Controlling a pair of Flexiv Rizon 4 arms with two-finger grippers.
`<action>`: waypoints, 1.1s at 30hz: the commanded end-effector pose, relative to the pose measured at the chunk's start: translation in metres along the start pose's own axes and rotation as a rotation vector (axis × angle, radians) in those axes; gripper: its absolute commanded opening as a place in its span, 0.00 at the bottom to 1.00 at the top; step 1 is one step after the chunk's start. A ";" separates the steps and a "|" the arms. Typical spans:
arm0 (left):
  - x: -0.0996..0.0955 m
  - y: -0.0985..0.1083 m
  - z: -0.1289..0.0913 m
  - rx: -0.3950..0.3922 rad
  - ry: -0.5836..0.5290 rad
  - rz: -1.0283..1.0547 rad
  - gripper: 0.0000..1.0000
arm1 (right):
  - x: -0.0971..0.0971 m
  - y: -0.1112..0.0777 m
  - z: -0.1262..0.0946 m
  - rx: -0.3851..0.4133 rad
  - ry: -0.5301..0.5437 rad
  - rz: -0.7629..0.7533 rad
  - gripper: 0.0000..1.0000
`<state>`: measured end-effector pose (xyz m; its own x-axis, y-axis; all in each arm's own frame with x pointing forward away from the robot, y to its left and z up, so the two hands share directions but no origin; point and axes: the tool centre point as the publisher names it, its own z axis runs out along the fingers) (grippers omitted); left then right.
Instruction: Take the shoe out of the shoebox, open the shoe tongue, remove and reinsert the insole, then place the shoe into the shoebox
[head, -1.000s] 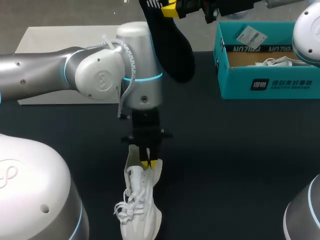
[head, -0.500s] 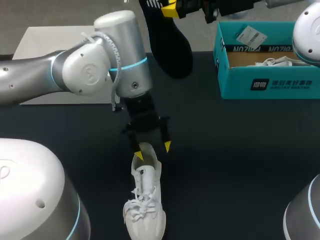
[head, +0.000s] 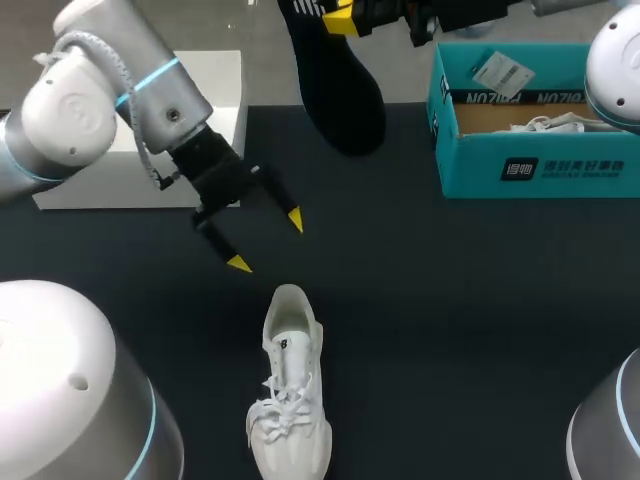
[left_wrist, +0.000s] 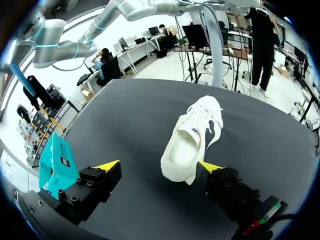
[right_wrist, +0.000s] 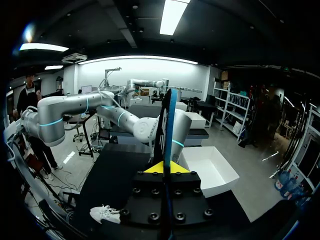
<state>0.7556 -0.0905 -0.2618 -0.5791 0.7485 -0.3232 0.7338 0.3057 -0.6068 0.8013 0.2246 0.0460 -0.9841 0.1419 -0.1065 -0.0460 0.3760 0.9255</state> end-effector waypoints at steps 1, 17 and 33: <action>0.014 -0.010 -0.018 0.161 -0.645 -0.121 1.00 | -0.001 0.000 0.002 0.001 0.000 0.001 0.00; 0.011 -0.023 -0.023 0.150 -0.696 -0.103 1.00 | -0.001 0.000 0.002 0.001 0.000 0.001 0.00; -0.001 -0.024 -0.029 0.094 -0.772 0.205 1.00 | -0.001 0.000 0.002 0.001 0.000 0.001 0.00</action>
<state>0.7455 -0.0803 -0.2205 -0.6653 0.2034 -0.7184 0.7466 0.1792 -0.6407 0.8013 0.2246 0.0460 -0.9841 0.1419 -0.1065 -0.0460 0.3760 0.9255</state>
